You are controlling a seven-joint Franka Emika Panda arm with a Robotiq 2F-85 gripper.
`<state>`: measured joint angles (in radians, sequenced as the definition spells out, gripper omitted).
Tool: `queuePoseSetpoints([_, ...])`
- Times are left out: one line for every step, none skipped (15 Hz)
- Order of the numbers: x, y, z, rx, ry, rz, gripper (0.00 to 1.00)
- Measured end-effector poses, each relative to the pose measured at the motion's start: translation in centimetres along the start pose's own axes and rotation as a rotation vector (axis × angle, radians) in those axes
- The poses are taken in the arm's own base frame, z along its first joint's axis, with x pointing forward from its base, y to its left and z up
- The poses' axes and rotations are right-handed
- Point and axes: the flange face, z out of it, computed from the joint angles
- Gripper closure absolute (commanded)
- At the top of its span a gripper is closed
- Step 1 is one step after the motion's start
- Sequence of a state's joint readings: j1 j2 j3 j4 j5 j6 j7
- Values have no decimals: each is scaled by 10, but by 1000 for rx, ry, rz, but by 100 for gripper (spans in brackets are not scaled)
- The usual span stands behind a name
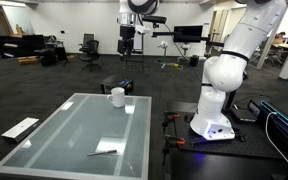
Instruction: Pick up the cup and move it to the left.
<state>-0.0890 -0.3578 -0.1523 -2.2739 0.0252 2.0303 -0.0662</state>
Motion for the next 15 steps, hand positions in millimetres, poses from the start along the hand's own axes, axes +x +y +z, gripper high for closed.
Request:
queuePoseSetpoints([2,6,12,0,-11,-18,0])
queuePoseSetpoints([3,11,24,-1,-17,-34,0])
queuePoseSetpoints([6,16,36,-2,-23,-53,0])
queuePoseSetpoints([8,20,48,-6,-25,-74,0])
queuePoseSetpoints([11,23,60,-9,-24,-99,0])
queuePoseSetpoints([13,26,71,-13,-22,-124,0])
queuePoseSetpoints([15,28,82,-18,-20,-155,0])
queuePoseSetpoints([16,29,92,-22,-20,-184,0])
queuePoseSetpoints([17,29,102,-26,-20,-214,0])
queuePoseSetpoints([18,30,111,-29,-23,-243,0])
queuePoseSetpoints([18,31,120,-32,-26,-268,0])
queuePoseSetpoints([18,31,129,-34,-30,-290,0])
queuePoseSetpoints([19,32,137,-36,-34,-309,0])
queuePoseSetpoints([19,33,145,-38,-38,-326,0])
queuePoseSetpoints([19,33,153,-39,-40,-341,0])
